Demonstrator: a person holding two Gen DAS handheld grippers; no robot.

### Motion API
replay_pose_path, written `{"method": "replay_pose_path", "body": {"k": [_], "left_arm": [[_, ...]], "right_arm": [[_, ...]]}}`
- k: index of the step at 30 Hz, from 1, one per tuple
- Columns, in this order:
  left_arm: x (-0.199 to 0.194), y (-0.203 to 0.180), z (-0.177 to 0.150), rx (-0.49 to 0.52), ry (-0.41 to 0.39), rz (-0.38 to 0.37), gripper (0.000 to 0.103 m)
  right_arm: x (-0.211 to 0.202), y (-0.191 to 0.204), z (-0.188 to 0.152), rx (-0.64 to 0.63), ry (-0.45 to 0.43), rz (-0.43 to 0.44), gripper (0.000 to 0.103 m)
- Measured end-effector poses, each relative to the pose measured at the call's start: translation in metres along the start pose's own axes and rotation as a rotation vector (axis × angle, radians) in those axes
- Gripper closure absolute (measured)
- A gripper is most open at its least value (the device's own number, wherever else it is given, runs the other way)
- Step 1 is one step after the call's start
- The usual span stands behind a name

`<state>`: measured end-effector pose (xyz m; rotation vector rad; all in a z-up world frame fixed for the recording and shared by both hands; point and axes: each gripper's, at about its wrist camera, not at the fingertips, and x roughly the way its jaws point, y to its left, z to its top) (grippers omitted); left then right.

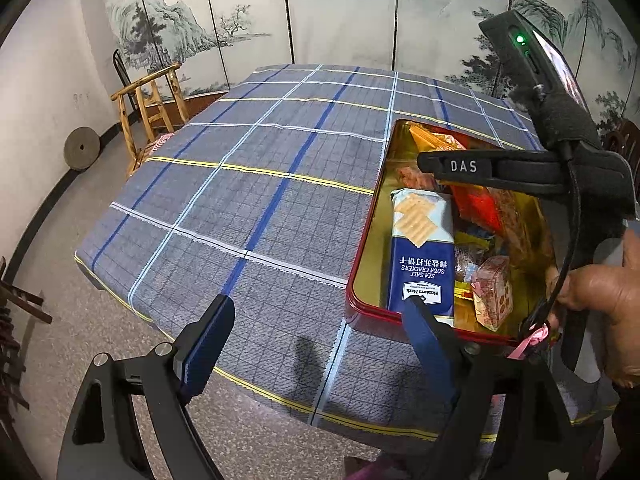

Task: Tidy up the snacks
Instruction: 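Carry the orange snack bag into the tin and open the right gripper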

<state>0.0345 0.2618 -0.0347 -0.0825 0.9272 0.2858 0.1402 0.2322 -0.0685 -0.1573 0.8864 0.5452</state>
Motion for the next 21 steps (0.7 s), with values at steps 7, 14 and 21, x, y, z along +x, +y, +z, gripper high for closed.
{"method": "replay_pose_path", "body": {"k": [7,14,21], "left_arm": [[0.002,0.0,-0.001,-0.004,0.007,-0.001,0.02],[0.004,0.003,-0.001,-0.019,0.005,-0.014,0.02],[0.001,0.003,-0.003,-0.02,-0.031,-0.018,0.02]], "right_arm": [[0.0,0.001,-0.001,-0.006,0.0,-0.016,0.06],[-0.003,0.001,-0.002,-0.009,-0.014,-0.024,0.052],[-0.018,0.006,-0.004,-0.044,-0.06,-0.055,0.043]]}}
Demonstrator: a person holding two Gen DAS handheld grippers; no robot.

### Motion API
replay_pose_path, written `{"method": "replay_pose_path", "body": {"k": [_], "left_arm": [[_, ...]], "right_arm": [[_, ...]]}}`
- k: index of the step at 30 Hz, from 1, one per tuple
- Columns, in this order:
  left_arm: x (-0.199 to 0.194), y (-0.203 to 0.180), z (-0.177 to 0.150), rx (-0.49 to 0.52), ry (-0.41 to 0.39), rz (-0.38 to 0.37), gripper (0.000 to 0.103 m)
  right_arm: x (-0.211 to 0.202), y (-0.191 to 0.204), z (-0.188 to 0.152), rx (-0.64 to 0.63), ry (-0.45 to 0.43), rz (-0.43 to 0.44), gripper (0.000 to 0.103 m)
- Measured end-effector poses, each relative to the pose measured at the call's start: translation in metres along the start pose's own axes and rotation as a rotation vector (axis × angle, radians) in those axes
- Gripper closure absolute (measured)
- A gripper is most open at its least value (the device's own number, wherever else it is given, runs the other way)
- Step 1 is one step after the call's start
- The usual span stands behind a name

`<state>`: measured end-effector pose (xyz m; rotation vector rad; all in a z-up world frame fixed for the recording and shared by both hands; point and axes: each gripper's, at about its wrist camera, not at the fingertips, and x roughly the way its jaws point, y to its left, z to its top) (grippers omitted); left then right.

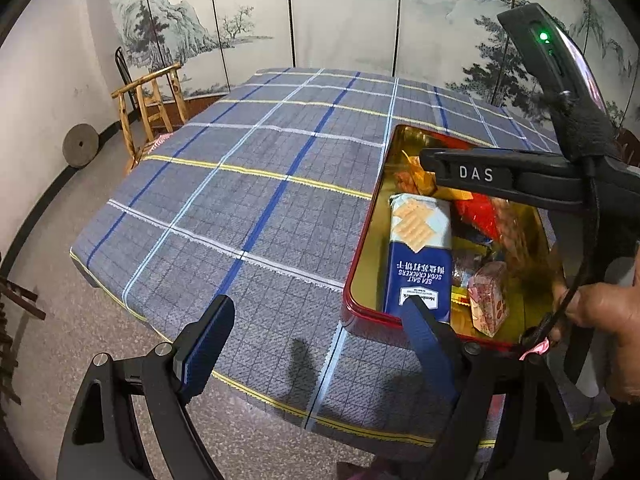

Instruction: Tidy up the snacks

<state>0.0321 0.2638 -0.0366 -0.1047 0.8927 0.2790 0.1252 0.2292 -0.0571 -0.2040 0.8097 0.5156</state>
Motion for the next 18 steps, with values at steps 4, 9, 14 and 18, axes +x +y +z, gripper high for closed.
{"method": "replay_pose_path", "body": {"k": [4,9,14,18], "left_arm": [[-0.006,-0.002,-0.001,0.003,-0.043,0.001,0.02],[-0.017,-0.003,-0.002,-0.01,-0.113,0.012,0.02],[-0.028,-0.006,-0.002,-0.011,-0.178,0.029,0.02],[-0.037,-0.008,-0.002,-0.026,-0.215,0.025,0.02]], "right_arm": [[-0.011,0.003,-0.002,-0.021,-0.027,-0.024,0.041],[-0.034,0.004,-0.007,-0.032,-0.076,-0.054,0.037],[-0.065,0.002,-0.013,-0.029,-0.137,-0.084,0.032],[-0.09,-0.002,-0.021,-0.007,-0.181,-0.108,0.028]]}}
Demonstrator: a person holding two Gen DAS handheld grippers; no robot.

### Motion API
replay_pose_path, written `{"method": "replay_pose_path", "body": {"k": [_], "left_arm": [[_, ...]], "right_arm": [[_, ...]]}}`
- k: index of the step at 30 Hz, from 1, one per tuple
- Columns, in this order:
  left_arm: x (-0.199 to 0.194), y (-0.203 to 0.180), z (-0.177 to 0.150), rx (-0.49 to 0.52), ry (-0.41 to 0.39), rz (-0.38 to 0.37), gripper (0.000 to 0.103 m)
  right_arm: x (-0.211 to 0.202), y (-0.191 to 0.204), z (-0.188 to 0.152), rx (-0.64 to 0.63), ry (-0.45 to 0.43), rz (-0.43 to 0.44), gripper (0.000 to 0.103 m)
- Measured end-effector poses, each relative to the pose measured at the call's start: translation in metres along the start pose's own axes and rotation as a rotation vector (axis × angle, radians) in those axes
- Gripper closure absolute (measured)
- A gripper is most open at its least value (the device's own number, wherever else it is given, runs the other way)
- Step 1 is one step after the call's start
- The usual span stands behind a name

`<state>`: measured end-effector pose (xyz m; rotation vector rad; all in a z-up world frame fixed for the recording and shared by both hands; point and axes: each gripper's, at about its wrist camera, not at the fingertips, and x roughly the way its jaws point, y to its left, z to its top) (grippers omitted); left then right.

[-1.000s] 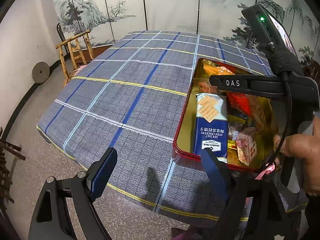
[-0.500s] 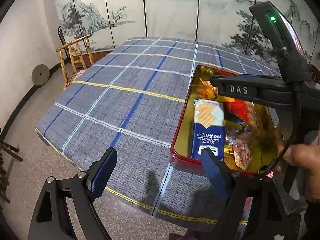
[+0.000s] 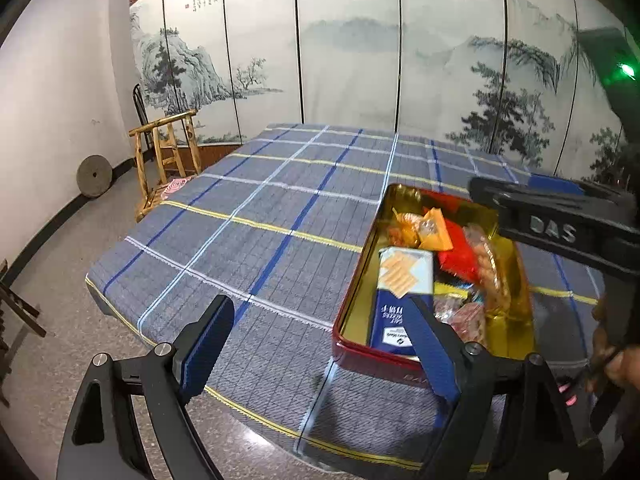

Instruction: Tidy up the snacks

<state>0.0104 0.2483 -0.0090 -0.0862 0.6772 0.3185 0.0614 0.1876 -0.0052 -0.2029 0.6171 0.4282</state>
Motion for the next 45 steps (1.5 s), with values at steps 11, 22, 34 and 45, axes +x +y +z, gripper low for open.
{"method": "replay_pose_path", "body": {"k": [11,22,34,45], "left_arm": [[-0.045,-0.01,0.01,-0.002,-0.162,0.012,0.015],[-0.123,-0.016,0.031,0.007,-0.407,-0.012,0.001],[-0.163,-0.027,0.043,-0.005,-0.436,-0.188,0.001],[-0.171,-0.035,0.048,0.018,-0.415,-0.247,0.001]], "right_arm": [[-0.067,-0.014,-0.012,0.011,-0.095,-0.084,0.019],[-0.129,-0.029,-0.021,0.032,-0.187,-0.118,0.013],[-0.172,-0.053,-0.029,0.075,-0.245,-0.145,0.01],[-0.179,-0.067,-0.034,0.096,-0.247,-0.161,0.01]]}}
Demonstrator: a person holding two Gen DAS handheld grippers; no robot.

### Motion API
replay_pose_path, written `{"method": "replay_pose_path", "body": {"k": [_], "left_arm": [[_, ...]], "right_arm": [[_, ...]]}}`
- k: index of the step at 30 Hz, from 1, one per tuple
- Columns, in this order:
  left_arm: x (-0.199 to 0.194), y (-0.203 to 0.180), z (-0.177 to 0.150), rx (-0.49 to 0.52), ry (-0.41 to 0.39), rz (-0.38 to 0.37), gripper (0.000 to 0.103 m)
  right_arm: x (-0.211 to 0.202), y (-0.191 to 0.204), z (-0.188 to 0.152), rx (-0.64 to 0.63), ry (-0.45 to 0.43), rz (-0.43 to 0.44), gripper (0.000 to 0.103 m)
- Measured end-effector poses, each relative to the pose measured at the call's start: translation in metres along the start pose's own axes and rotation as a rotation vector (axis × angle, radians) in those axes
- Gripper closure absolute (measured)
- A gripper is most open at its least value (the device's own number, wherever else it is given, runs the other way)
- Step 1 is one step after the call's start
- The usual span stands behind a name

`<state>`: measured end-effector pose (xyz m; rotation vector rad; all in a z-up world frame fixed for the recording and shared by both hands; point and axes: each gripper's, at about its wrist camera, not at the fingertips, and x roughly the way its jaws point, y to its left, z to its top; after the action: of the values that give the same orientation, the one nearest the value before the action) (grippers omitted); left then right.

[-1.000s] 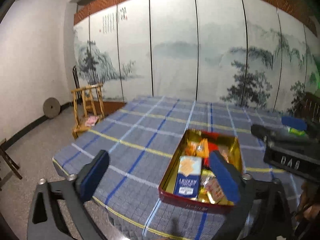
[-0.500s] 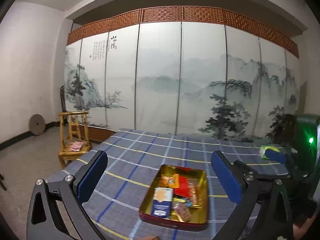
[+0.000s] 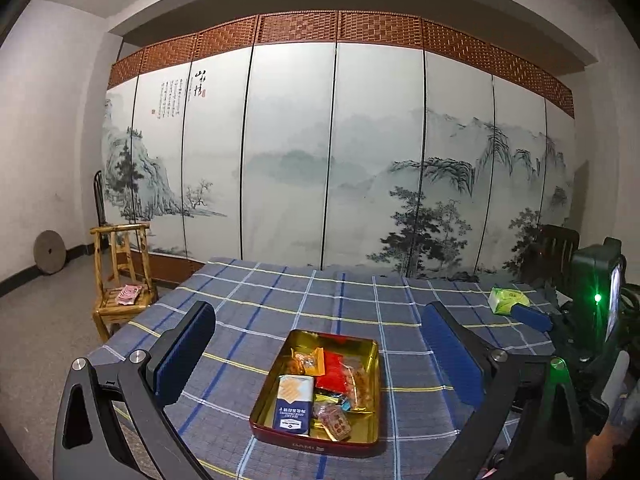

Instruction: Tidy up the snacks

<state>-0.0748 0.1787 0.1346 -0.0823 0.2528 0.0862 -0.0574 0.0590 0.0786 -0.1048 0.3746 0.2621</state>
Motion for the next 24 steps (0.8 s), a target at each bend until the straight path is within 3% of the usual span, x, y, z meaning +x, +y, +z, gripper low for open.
{"method": "replay_pose_path", "body": {"k": [6,12,19,24], "left_arm": [[0.012,-0.002,-0.005,-0.006,0.06,-0.042,0.001],[0.035,-0.013,-0.021,0.031,0.175,0.015,0.0],[0.055,-0.02,-0.041,0.058,0.216,0.106,0.0],[0.065,-0.021,-0.046,0.056,0.25,0.124,0.001]], "right_arm": [[0.004,-0.013,-0.012,0.005,0.022,-0.02,0.009],[0.015,-0.054,-0.038,0.024,0.1,-0.087,0.009],[0.04,-0.137,-0.073,0.052,0.224,-0.237,0.009],[0.063,-0.213,-0.101,0.139,0.335,-0.332,0.009]]}}
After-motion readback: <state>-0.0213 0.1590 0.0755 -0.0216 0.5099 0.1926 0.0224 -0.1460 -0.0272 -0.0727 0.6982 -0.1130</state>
